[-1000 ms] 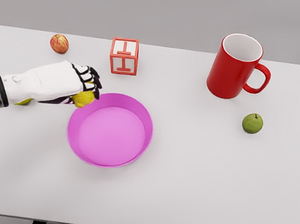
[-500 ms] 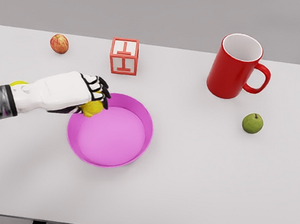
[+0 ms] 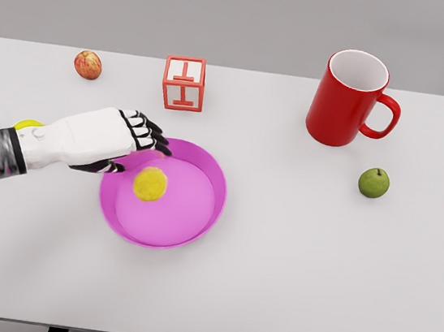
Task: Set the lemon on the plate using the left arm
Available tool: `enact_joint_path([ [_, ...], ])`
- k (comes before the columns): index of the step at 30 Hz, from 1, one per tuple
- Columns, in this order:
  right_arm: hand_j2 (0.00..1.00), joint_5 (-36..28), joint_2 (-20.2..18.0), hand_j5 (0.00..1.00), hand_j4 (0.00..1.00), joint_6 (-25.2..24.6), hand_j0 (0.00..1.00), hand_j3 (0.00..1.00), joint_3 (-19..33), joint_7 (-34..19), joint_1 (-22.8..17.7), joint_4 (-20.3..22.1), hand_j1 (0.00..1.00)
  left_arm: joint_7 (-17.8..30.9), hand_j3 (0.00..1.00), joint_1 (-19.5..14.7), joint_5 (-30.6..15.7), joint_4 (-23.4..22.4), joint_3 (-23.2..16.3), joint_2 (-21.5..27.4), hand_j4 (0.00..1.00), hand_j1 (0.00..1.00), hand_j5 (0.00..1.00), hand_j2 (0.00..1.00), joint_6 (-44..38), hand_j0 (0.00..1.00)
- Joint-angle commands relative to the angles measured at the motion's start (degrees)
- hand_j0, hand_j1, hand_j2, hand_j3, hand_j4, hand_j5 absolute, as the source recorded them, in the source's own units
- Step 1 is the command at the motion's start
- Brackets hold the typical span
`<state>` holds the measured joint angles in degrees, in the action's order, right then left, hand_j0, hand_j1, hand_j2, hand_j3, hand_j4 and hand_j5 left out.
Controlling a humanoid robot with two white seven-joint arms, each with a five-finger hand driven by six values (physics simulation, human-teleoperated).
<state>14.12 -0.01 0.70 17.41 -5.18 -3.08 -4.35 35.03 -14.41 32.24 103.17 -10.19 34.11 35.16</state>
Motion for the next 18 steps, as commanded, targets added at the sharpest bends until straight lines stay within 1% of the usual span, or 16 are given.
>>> enact_joint_path([
  [1,1.00,0.03,0.01,1.00,1.00,0.00,1.00,1.00,-0.01,-0.01,0.00,-0.04,1.00,-0.03,0.92,0.00,-0.33,0.01,0.25,0.25,0.92,0.92,0.92,0.92,-0.16,0.92],
  [3,1.00,0.03,0.01,1.00,1.00,0.00,1.00,1.00,-0.01,-0.01,0.00,-0.04,1.00,-0.03,0.94,0.09,-0.33,0.01,0.70,0.60,0.94,0.94,0.94,0.94,-0.16,0.94],
  [4,1.00,0.03,0.01,1.00,1.00,0.00,1.00,1.00,-0.01,-0.01,0.00,-0.04,1.00,-0.03,1.00,0.09,-0.42,0.01,0.96,0.95,1.00,1.00,1.00,1.00,-0.16,1.00],
  [5,1.00,0.03,0.01,1.00,1.00,0.00,1.00,1.00,-0.01,-0.01,0.00,-0.04,1.00,-0.03,1.00,0.00,-1.38,0.01,1.75,1.39,1.00,1.00,1.00,1.00,-0.16,1.00],
  [6,1.00,0.03,0.01,1.00,1.00,0.00,1.00,1.00,-0.01,-0.01,0.00,0.05,1.00,-0.03,1.00,0.09,-4.45,0.01,3.24,2.71,1.00,1.00,1.00,1.00,-0.16,1.00],
  [7,1.00,0.03,0.01,1.00,1.00,0.00,1.00,1.00,-0.01,-0.01,0.00,-0.04,1.00,-0.03,1.00,0.09,-7.52,0.01,4.29,5.16,1.00,1.00,1.00,1.00,-0.16,1.00],
  [10,1.00,0.03,0.01,1.00,1.00,0.00,1.00,1.00,-0.01,-0.01,0.00,-0.04,1.00,-0.03,1.00,1.14,-12.46,-1.13,6.14,10.80,1.00,1.00,1.00,1.00,-0.16,1.00],
  [11,1.00,0.03,0.01,1.00,1.00,0.00,1.00,1.00,-0.01,-0.01,0.00,-0.04,1.00,-0.03,1.00,1.14,-13.34,-1.57,6.32,11.85,1.00,1.00,1.00,1.00,-0.16,1.00],
  [12,1.00,0.03,0.01,1.00,1.00,0.00,1.00,1.00,-0.01,-0.01,0.00,-0.04,1.00,-0.03,1.00,1.14,-13.78,-2.01,6.41,13.70,1.00,1.00,1.00,1.00,-0.16,1.00],
  [13,1.00,-0.06,0.01,1.00,1.00,0.00,1.00,1.00,-0.01,-0.01,0.00,0.05,1.00,-0.03,1.00,1.14,-13.78,-2.27,6.67,14.40,1.00,1.00,1.00,1.00,-0.16,1.00],
  [15,1.00,0.03,0.01,1.00,1.00,0.00,1.00,1.00,-0.01,-0.01,0.00,-0.04,1.00,-0.03,1.00,1.14,-13.87,-2.54,8.08,14.58,1.00,1.00,1.00,1.00,-0.16,1.00],
  [18,1.00,0.03,0.01,1.00,1.00,0.00,1.00,1.00,-0.01,-0.01,0.00,-0.04,1.00,-0.03,1.00,1.32,-13.78,-2.54,8.08,14.84,1.00,1.00,1.00,1.00,-0.16,1.00],
])
